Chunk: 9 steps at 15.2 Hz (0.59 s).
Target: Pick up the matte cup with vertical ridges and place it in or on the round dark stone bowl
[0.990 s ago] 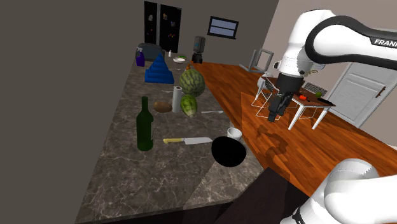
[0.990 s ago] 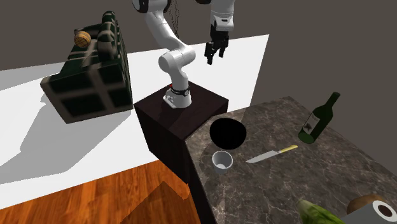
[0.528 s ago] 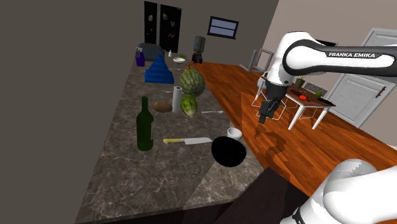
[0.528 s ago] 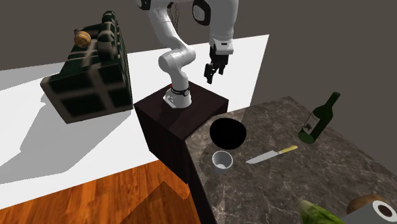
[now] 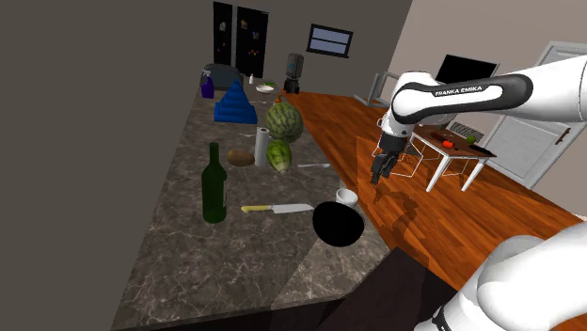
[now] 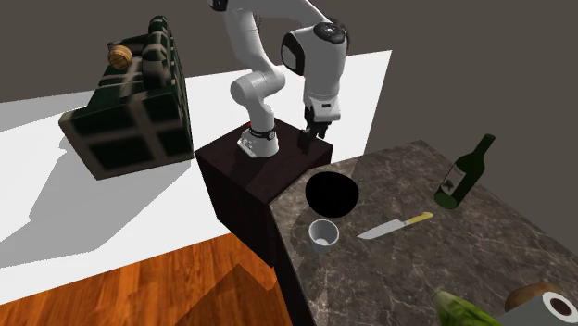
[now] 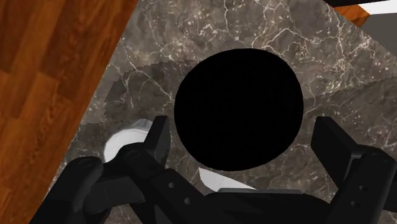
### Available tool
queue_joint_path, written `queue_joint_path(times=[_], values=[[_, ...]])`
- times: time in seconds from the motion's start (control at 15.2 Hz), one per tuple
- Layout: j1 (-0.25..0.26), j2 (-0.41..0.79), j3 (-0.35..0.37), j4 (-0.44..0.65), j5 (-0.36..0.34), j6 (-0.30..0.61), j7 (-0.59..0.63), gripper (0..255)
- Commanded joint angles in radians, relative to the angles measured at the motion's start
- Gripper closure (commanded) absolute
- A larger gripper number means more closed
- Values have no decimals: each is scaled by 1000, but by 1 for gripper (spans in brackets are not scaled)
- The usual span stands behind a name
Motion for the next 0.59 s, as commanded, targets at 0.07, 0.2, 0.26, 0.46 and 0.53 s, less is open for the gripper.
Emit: queue_joint_path(times=[0.07, 0.2, 0.26, 0.46, 0.53], values=[[-1, 113, -40, 37, 21, 69, -64, 0], [-3, 192, -64, 72, 43, 106, -111, 0], [-4, 233, -74, 91, 57, 122, -134, 0], [-13, 357, -100, 157, 106, 164, -208, 0], [-18, 399, -105, 182, 125, 175, -233, 0]])
